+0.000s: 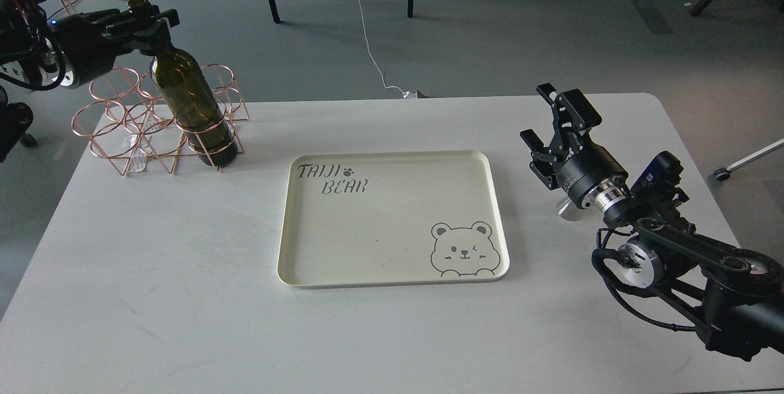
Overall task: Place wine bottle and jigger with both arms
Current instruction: 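Hold the bottle in the rack with the left gripper, then open the left gripper and withdraw it from the bottle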
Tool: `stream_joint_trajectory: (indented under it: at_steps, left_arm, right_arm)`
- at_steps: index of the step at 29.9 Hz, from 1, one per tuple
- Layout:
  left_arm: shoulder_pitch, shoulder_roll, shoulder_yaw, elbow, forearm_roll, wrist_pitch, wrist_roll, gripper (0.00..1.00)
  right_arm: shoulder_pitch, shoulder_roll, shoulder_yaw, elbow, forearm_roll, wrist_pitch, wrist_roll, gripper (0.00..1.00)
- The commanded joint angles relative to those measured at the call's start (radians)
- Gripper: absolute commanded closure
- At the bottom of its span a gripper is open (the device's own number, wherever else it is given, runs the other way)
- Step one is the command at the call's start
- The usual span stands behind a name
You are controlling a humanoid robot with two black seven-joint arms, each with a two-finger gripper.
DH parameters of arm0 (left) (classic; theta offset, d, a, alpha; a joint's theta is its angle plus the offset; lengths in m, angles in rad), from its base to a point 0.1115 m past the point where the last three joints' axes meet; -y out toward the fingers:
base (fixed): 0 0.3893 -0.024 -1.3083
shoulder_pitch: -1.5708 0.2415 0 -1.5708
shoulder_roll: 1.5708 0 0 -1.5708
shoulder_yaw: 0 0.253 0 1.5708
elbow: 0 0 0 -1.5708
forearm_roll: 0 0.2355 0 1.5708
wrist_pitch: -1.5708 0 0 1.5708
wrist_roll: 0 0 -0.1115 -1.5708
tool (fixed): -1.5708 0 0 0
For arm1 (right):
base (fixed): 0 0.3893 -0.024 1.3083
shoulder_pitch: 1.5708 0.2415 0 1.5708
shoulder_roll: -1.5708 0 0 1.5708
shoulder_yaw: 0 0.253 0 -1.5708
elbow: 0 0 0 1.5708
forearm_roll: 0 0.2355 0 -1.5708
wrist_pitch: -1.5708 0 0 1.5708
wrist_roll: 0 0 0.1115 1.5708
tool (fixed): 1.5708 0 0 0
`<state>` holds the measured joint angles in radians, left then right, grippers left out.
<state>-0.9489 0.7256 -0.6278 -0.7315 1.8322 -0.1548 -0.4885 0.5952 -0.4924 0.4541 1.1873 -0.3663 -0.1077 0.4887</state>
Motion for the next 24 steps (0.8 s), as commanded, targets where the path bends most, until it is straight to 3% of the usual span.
stream_joint_trajectory:
  at_steps: [1, 5, 11, 19, 24]
  left_arm:
    - [-0.001, 0.0, -0.001, 0.0, -0.005, 0.003, 0.0, 0.54]
    - [-0.008, 0.0, 0.0, 0.0, -0.005, 0.003, 0.0, 0.36]
    - [-0.021, 0.002, -0.001, -0.002, -0.005, 0.003, 0.0, 0.2]
    - [-0.076, 0.009, -0.003, -0.026, -0.019, 0.0, 0.0, 0.07]
    - [-0.155, 0.06, -0.009, -0.109, -0.124, -0.031, 0.0, 0.03]
  right_arm:
    - [0.0, 0.0, 0.0, 0.0, 0.0, 0.0, 0.0, 0.01]
    - [0.0, 0.0, 0.0, 0.0, 0.0, 0.0, 0.0, 0.01]
    - [0.0, 0.0, 0.0, 0.0, 0.0, 0.0, 0.0, 0.01]
    - [0.0, 0.0, 0.001, 0.006, 0.0, 0.0, 0.0, 0.01]
    - [0.0, 0.0, 0.015, 0.006, 0.0, 0.0, 0.0, 0.01]
